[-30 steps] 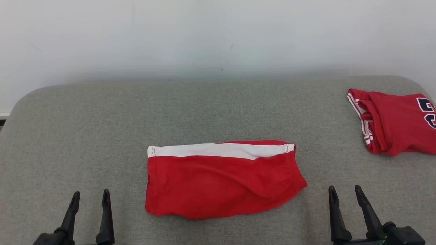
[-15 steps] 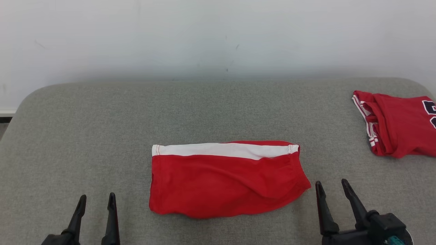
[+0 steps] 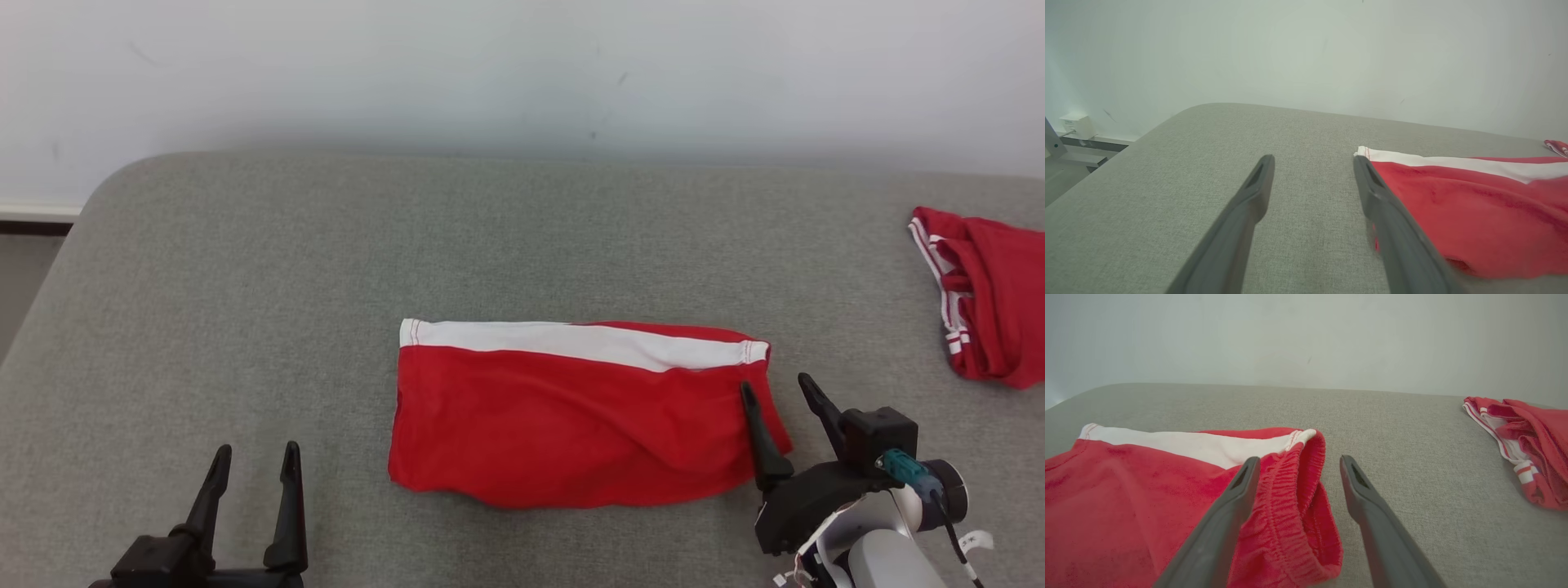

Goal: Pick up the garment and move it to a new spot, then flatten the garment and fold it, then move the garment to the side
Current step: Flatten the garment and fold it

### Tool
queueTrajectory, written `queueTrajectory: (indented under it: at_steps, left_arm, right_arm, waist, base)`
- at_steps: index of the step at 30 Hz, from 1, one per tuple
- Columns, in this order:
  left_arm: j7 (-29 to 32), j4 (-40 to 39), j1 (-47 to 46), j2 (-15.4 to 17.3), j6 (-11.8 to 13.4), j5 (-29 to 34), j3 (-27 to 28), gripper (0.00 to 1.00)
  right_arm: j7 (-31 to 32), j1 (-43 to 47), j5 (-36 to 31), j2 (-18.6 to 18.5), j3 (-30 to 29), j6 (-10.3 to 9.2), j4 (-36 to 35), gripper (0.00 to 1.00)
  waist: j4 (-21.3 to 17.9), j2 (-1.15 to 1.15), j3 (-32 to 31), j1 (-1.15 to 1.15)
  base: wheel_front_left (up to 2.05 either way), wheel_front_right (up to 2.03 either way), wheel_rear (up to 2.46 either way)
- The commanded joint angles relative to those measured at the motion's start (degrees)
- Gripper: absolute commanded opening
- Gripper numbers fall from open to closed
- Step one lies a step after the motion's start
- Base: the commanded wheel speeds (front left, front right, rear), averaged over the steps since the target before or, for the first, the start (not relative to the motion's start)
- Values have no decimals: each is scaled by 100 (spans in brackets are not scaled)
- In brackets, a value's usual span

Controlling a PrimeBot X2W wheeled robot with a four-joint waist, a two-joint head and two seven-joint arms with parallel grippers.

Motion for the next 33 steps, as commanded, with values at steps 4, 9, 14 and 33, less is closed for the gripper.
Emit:
queueTrajectory:
  at_steps: [4, 9, 14, 33]
  left_arm:
    - [-2, 63, -147, -26, -29, 30, 28, 100]
    - [-2, 116, -250, -37, -47, 27, 22, 100]
    - [-2, 182, -344, -41, -75, 23, -9, 100]
    - [-2, 254, -278, -51, -60, -70, 66, 100]
  right_arm:
    - [-46, -370, -79, -73, -123, -16, 647, 100]
    - [-20, -791, -103, -106, -222, -16, 1503, 100]
    - [-137, -1062, -4, -103, -238, -16, 2152, 100]
    - [-65, -1495, 1358, -1058, 491, -18, 2673, 0]
  waist:
    - [199, 0, 259, 0]
    - [229, 0, 436, 0]
    - [263, 0, 503, 0]
    - [18, 0, 381, 0]
  base:
    - [0, 0, 0]
    - [0, 0, 0]
    - [0, 0, 0]
    - [0, 0, 0]
